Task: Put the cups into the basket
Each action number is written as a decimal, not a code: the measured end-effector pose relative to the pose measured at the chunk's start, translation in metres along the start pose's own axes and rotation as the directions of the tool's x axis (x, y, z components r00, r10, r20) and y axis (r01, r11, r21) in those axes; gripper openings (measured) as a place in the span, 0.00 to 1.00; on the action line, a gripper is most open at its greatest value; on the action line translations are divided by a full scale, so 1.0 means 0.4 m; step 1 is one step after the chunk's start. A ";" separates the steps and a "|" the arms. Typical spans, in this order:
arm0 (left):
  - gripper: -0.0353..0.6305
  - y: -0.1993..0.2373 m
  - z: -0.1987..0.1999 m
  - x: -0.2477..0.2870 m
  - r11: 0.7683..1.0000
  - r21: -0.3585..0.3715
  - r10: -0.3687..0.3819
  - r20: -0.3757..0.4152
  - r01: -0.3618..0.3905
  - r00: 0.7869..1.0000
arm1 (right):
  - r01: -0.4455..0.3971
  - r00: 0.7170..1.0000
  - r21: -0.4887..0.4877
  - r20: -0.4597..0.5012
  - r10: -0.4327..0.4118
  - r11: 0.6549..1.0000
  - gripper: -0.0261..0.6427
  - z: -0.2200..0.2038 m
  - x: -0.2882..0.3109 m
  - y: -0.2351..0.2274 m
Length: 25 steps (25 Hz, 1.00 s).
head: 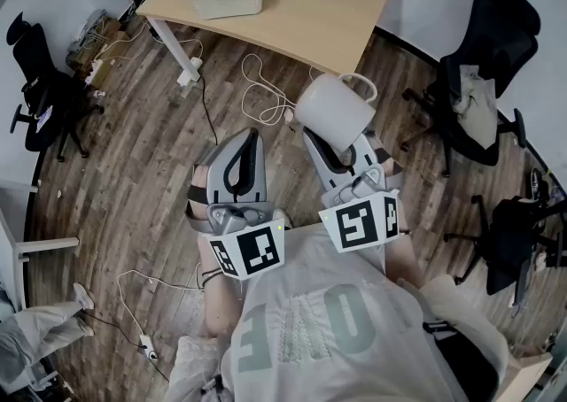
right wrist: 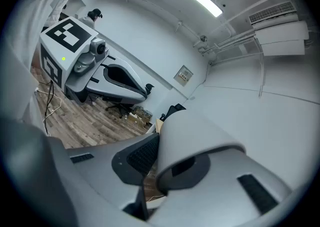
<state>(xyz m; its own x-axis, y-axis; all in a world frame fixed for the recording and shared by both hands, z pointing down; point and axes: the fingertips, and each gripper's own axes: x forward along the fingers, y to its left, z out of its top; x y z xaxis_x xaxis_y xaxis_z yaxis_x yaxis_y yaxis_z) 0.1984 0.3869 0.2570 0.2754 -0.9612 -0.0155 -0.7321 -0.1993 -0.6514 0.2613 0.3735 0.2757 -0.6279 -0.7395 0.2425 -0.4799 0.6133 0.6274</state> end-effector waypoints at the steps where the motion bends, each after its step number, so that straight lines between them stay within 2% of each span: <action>1: 0.07 0.003 -0.003 0.000 1.000 -0.006 0.000 -0.001 0.000 1.000 | -0.001 1.000 -0.003 -0.002 0.001 1.000 0.10 -0.001 0.003 0.001; 9: 0.07 0.077 -0.059 -0.023 0.992 -0.115 0.048 0.009 -0.047 0.999 | -0.020 1.000 0.023 -0.009 0.020 1.000 0.10 0.012 0.048 0.020; 13: 0.07 0.130 -0.092 -0.034 0.992 -0.090 0.087 0.032 -0.084 0.996 | -0.018 0.999 0.012 -0.036 0.018 1.000 0.10 0.015 0.082 0.031; 17: 0.07 0.137 -0.140 -0.032 0.992 -0.114 0.060 0.018 -0.058 0.998 | -0.015 0.997 0.022 -0.070 0.016 1.000 0.10 0.010 0.099 0.042; 20: 0.07 0.128 -0.171 -0.010 0.994 -0.100 0.035 -0.008 -0.035 0.999 | -0.018 0.996 0.027 -0.092 0.020 0.999 0.10 -0.003 0.117 0.039; 25: 0.07 0.166 -0.190 0.033 0.992 -0.123 0.032 -0.034 -0.036 0.999 | -0.025 0.995 0.019 -0.094 0.027 1.000 0.10 -0.012 0.178 0.018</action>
<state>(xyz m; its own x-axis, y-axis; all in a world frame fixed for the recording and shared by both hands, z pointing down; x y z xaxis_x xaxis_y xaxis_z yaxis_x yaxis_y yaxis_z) 0.1060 0.3466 0.2714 0.2306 -0.9730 -0.0103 -0.8126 -0.1867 -0.5521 0.2158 0.3239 0.3010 -0.5802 -0.7455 0.3279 -0.4753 0.6369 0.6070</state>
